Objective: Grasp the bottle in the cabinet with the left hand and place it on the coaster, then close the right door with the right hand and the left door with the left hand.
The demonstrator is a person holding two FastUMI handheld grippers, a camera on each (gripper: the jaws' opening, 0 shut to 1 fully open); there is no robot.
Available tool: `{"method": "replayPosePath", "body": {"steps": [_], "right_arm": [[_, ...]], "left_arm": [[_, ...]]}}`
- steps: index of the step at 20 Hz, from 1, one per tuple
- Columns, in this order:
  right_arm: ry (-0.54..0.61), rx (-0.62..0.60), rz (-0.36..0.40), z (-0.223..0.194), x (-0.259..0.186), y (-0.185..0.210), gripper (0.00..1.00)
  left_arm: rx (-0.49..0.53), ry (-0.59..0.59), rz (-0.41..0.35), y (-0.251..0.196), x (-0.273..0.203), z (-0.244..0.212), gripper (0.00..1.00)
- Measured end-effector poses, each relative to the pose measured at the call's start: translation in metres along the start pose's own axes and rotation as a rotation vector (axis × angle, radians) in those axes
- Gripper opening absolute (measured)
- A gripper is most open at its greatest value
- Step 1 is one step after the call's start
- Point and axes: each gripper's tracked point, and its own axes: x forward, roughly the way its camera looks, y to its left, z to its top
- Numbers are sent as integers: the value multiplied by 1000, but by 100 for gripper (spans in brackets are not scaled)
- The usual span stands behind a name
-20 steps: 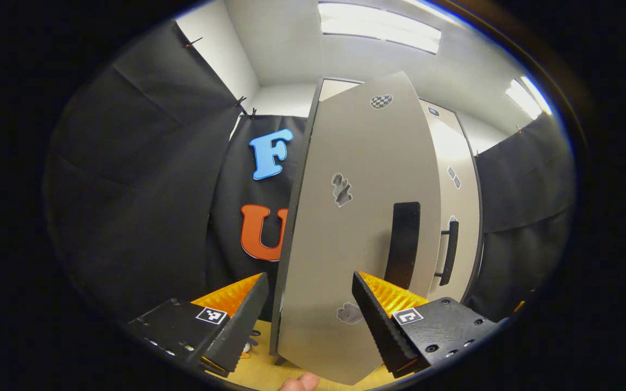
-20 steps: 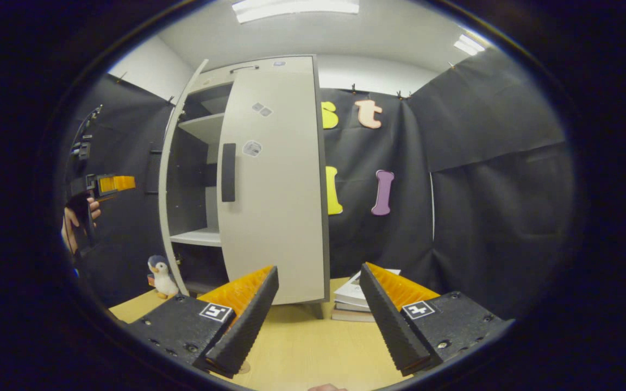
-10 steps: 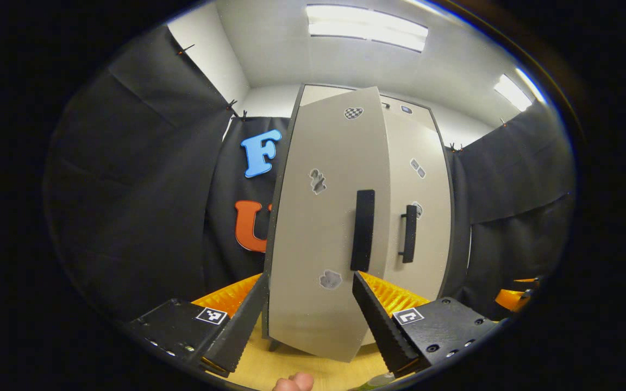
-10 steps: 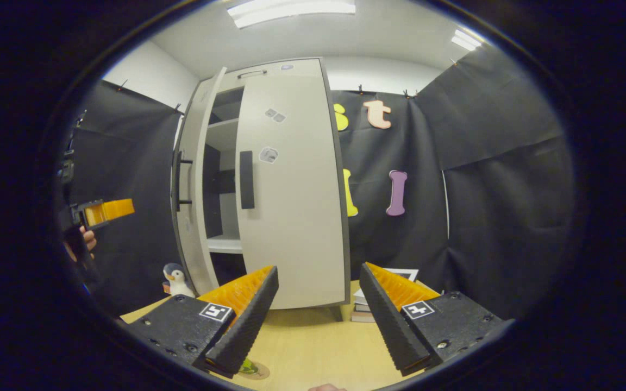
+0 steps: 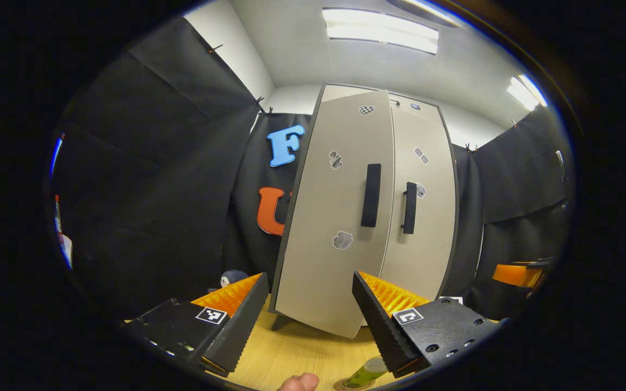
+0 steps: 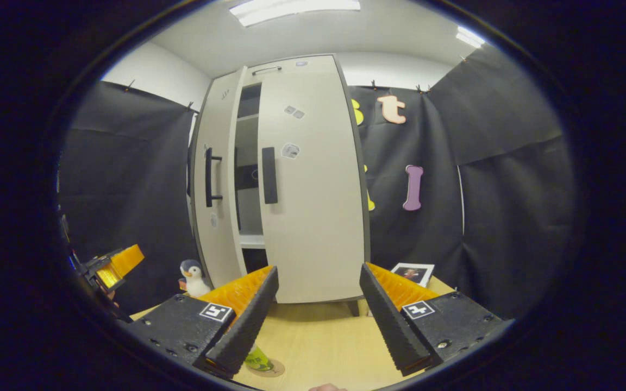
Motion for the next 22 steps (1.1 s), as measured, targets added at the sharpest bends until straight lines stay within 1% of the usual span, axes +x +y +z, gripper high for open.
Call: {"method": "replayPosePath", "body": {"steps": [1,2,3,4,7,9,10,12,13,19,21,22], "right_arm": [[-4,-1,-4,1,0,-1,99],[-8,1,-6,2,0,-1,98],[-11,4,-7,3,0,-1,99],[-11,7,-9,3,0,-1,98],[-6,9,-16,2,1,-2,99],[-3,7,-20,1,2,-3,99],[-3,7,-22,1,2,-4,99],[0,14,-23,1,3,-4,99],[3,20,-25,0,4,-4,99],[8,19,-28,0,5,-4,99],[6,18,-22,2,3,-1,99],[3,14,-23,4,2,0,94]], "left_arm": [[12,-1,0,1,1,1,95],[23,4,-4,1,1,0,99],[27,7,-4,1,1,-1,99],[25,10,-6,1,1,-1,95],[12,23,-2,3,1,-3,95],[10,22,-2,2,3,-4,95],[11,24,-4,2,3,-4,99],[18,36,-7,3,3,-7,100],[23,38,-4,4,2,-7,95],[22,56,3,6,5,-10,95],[7,75,4,6,6,-14,95],[-2,79,5,6,6,-14,95]]}}
